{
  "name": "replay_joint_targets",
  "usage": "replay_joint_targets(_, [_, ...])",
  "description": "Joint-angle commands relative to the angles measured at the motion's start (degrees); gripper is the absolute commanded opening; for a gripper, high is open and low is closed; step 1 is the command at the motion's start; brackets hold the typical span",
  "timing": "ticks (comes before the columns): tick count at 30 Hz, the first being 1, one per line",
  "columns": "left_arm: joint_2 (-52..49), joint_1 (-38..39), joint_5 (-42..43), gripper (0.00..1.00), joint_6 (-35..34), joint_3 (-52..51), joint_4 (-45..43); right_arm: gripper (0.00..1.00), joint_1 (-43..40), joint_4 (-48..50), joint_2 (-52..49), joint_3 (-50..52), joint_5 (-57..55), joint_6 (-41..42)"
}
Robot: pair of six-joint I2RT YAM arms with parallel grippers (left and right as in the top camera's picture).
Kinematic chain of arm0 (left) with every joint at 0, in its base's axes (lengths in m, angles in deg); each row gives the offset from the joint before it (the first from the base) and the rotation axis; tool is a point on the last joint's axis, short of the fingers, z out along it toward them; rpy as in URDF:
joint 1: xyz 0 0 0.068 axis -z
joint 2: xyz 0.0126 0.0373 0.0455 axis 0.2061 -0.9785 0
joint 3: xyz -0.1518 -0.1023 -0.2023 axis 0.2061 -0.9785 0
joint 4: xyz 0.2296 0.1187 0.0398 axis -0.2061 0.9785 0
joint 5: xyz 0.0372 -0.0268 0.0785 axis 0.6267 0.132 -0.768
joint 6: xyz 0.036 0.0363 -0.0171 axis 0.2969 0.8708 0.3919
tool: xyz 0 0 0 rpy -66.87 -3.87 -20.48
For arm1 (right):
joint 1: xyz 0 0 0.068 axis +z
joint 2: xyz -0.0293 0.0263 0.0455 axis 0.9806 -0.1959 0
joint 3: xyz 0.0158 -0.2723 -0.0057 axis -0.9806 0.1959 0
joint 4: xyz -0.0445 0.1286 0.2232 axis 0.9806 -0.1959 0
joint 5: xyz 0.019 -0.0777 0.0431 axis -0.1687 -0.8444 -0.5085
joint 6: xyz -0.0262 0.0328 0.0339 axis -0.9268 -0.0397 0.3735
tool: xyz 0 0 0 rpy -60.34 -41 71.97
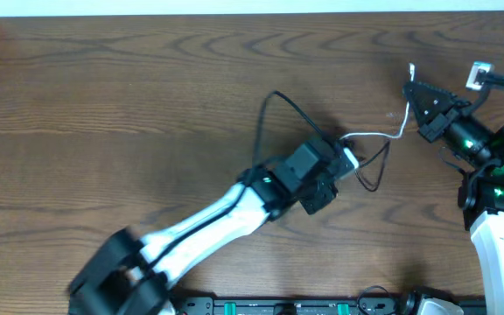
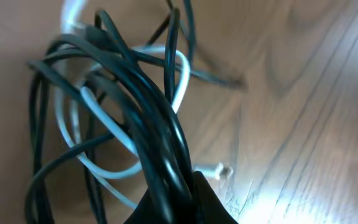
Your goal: Untangle cables
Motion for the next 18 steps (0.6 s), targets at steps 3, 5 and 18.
replay_joint_targets(3, [10.5, -3.2, -1.6, 0.07, 0.0, 0.0, -0.2, 0.02, -0.2, -5.1, -0.1, -0.6, -2.8, -7.1])
replay_joint_targets(5, [13.3, -4.3, -1.6, 0.08, 0.0, 0.0, 0.0, 0.05, -0.2, -7.1, -0.1, -0.6, -3.2, -8.4])
replay_joint_targets(18, [19.8, -8.1, -1.1, 0.08, -0.1, 0.0, 1.4, 0.99, 0.9, -11.7, -0.1, -0.6, 10.4, -10.9])
